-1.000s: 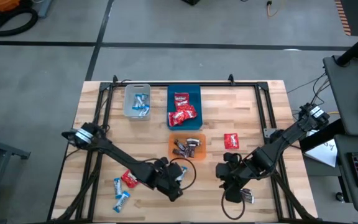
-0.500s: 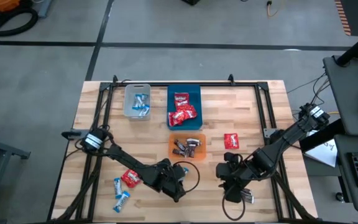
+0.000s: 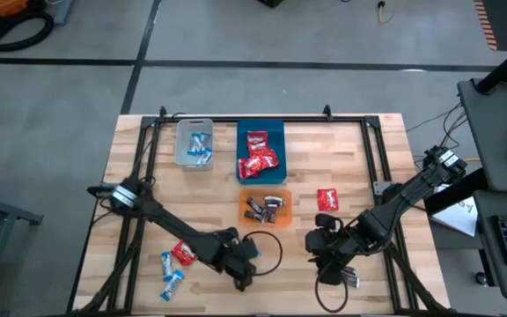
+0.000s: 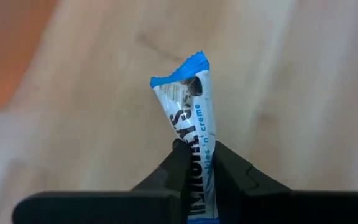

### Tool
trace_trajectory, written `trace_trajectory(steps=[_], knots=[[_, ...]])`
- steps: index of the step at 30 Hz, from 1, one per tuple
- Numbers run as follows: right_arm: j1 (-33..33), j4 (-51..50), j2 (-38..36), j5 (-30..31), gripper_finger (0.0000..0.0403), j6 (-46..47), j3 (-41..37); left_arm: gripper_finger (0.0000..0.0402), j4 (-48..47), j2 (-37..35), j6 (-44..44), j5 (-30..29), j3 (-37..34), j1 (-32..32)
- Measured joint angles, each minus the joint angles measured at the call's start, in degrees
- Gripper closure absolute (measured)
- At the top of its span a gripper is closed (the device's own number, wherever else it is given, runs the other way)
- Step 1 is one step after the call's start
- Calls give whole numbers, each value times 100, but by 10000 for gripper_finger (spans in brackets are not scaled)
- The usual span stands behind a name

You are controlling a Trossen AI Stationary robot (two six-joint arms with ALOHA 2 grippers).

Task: Sort candy
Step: Put the blue chocolate bar into the gray bin

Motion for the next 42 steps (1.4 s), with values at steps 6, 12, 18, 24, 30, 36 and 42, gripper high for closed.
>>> trace_trajectory(steps=[6, 12, 18, 24, 30, 36, 42], knots=[[-1, -1, 0, 219, 222, -242, -2, 394, -1113, -1055, 248, -414, 175, -33], [-4, 6, 0, 554, 223, -470, -2, 392, -2523, -2220, 134, -1610, 168, 146], [-39, 10, 0, 737, 223, -535, -2, 392, -3742, -2993, -29, -2647, 159, 786], [-67, 11, 0, 855, 223, -601, -2, 392, -3935, -3577, 452, -2821, -254, 1866], [-158, 12, 0, 1218, 223, -631, -2, 392, -3402, -4229, 978, -2770, -1323, 3167], [-448, 18, 0, 1347, 223, -995, -2, 392, -1536, -4602, 2294, -1848, -2562, 4781], [-814, 13, 0, 1447, 223, -1216, -2, 390, -545, -4442, 2856, -1322, -3330, 5954]])
